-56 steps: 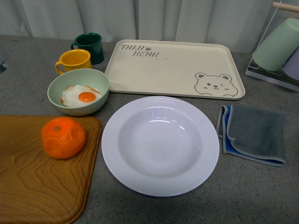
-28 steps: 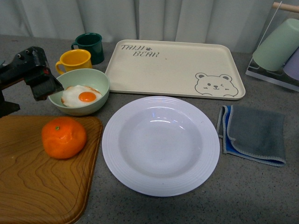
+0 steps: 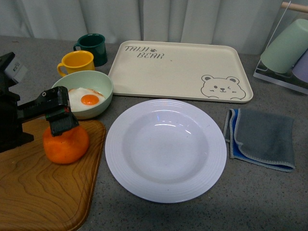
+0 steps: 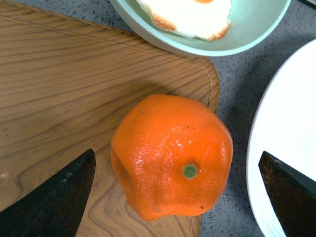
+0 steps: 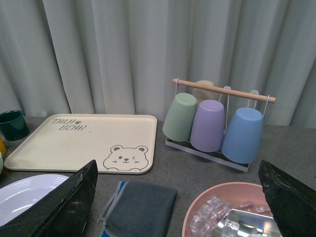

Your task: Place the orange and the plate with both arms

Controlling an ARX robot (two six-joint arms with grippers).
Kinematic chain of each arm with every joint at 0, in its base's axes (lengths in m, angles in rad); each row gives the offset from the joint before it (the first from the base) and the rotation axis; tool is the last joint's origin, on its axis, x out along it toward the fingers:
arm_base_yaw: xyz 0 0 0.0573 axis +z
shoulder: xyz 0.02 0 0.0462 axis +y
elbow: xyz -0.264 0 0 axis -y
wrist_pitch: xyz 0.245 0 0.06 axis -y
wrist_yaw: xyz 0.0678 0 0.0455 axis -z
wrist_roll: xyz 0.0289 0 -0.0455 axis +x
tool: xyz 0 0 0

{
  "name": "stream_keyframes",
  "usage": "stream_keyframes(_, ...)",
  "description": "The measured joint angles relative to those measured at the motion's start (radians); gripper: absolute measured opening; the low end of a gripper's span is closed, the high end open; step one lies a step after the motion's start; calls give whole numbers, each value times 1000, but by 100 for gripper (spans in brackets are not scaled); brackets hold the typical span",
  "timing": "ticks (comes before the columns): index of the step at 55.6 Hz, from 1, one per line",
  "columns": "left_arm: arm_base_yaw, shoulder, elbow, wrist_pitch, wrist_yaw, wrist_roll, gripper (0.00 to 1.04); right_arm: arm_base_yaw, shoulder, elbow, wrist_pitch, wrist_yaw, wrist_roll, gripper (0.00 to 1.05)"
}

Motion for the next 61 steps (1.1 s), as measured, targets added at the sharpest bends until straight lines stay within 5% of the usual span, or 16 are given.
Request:
stream_keyframes(14, -6, 66, 17, 2, -23, 20, 97, 0, 0, 0, 0, 0, 0, 95)
stream_keyframes(32, -13, 38, 25, -13, -10, 17, 56, 0, 0, 0, 0, 0, 0, 95)
stream_keyframes(61, -256, 141, 259, -22, -11, -94, 53, 0, 0, 0, 0, 0, 0, 95)
